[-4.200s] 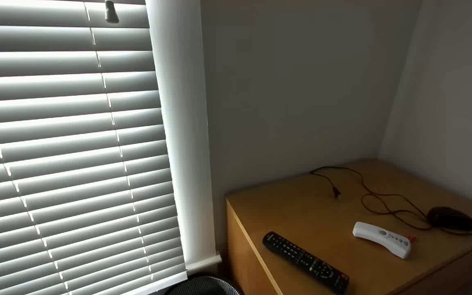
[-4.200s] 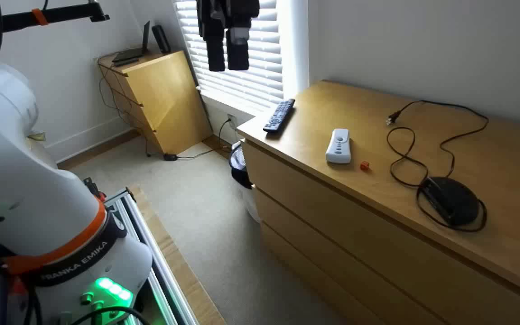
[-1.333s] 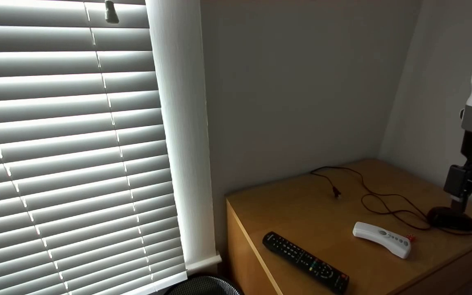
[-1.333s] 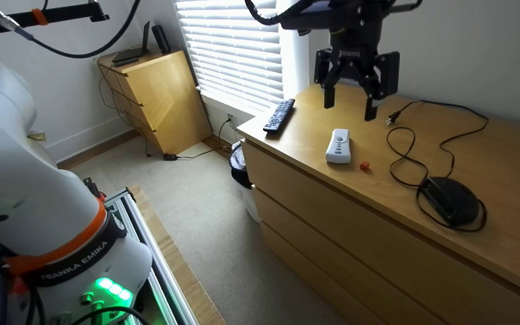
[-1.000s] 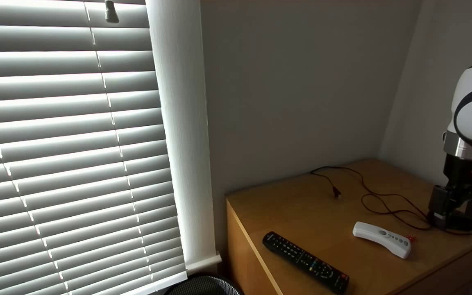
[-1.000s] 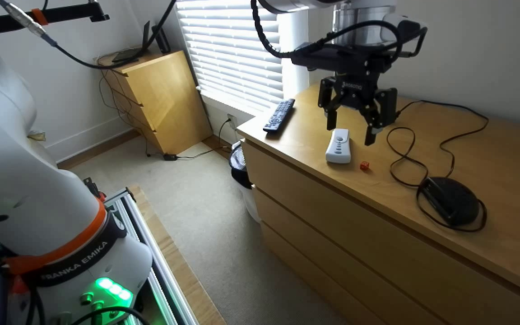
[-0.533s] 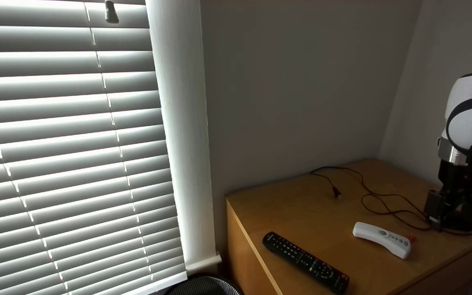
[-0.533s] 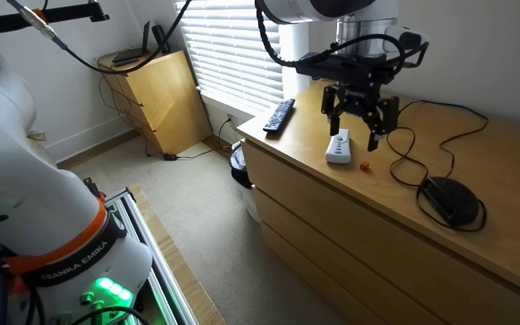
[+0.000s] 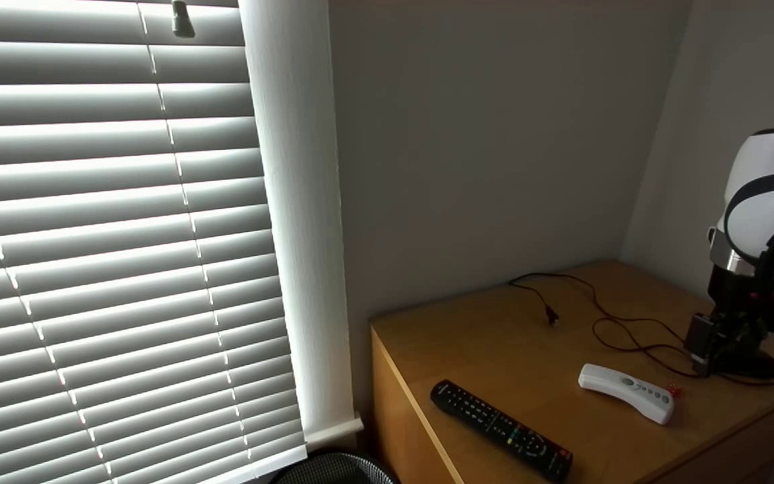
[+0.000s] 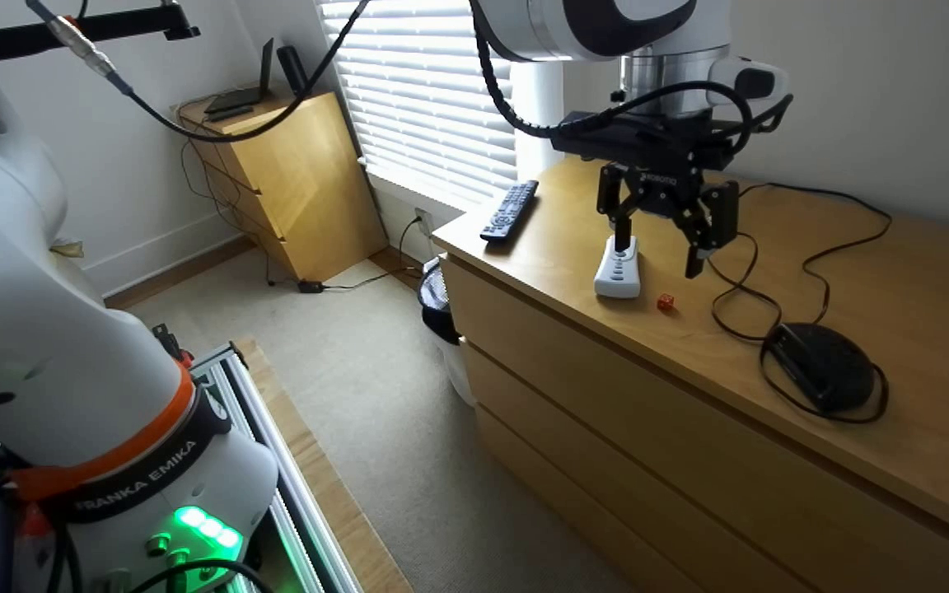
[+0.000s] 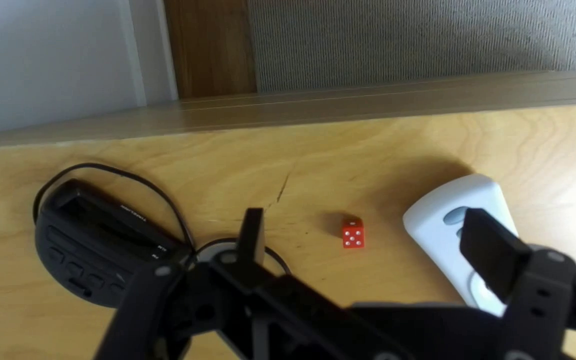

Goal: Lift the orange building block and put it to the right on the table

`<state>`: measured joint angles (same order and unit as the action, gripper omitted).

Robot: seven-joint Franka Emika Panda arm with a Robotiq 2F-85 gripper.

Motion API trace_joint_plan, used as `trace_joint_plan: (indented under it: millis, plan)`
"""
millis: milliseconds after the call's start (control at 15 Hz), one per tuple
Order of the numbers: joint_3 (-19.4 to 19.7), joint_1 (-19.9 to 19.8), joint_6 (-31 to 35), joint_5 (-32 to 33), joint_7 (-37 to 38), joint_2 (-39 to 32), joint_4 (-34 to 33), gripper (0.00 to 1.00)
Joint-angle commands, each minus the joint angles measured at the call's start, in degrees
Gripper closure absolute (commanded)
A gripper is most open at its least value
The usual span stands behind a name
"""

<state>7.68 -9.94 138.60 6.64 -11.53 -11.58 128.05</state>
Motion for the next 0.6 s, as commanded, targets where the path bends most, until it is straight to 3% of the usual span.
trace_joint_plan:
  millis: [0,400,533]
  plan:
    - [-0.4,-1.1,3.1,-2.7,-3.3,-3.5,-1.5,0.0]
    - [-1.5,-2.4,3.4,-6.5,-6.5,-8.9,-5.0,0.01]
    - [-1.7,-2.6,3.8,-6.8,-6.4,-10.7,-6.4,0.11]
